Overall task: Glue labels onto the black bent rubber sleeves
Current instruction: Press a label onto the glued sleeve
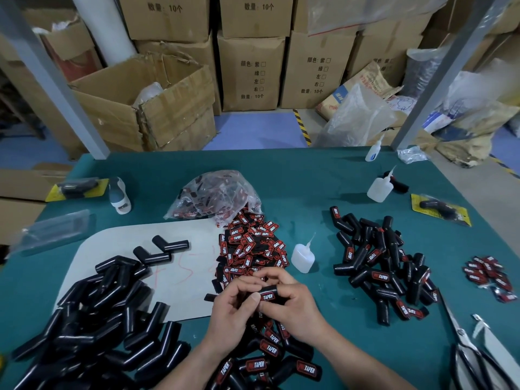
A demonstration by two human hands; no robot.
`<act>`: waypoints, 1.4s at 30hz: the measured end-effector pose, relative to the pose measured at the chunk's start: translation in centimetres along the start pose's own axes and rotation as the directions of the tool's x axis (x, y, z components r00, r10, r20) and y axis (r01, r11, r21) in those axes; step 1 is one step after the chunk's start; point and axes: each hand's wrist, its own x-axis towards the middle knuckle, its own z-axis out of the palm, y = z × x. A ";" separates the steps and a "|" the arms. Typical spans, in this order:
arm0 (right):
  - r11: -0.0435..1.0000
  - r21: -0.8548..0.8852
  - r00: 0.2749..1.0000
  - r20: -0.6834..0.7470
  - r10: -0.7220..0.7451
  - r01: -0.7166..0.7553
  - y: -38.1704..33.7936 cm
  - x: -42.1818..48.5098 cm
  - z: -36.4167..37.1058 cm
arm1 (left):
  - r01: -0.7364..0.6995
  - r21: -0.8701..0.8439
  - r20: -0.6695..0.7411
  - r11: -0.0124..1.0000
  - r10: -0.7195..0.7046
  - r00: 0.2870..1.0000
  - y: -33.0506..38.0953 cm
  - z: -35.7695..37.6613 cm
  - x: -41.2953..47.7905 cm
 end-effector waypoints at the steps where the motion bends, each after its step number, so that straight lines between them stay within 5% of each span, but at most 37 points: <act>1: 1.000 0.008 1.000 -0.003 0.004 -0.004 0.0 0.0 0.0 | -0.007 0.002 0.004 1.000 0.007 1.000 0.1 0.0 0.0; 6: 0.996 0.020 0.988 0.123 0.089 -0.092 -0.3 0.5 -1.1 | 0.046 -0.014 -0.035 0.999 -0.046 0.998 0.0 -0.4 0.2; 29: 0.968 0.246 0.999 0.036 0.038 -0.046 -0.7 0.8 -2.2 | 0.119 -0.078 -0.061 0.990 -0.123 0.990 -0.3 -0.9 0.5; 42: 0.978 0.200 0.977 -0.189 0.104 -0.065 0.8 0.1 0.2 | -0.136 0.122 -0.005 0.983 0.138 0.990 -0.5 -0.2 0.1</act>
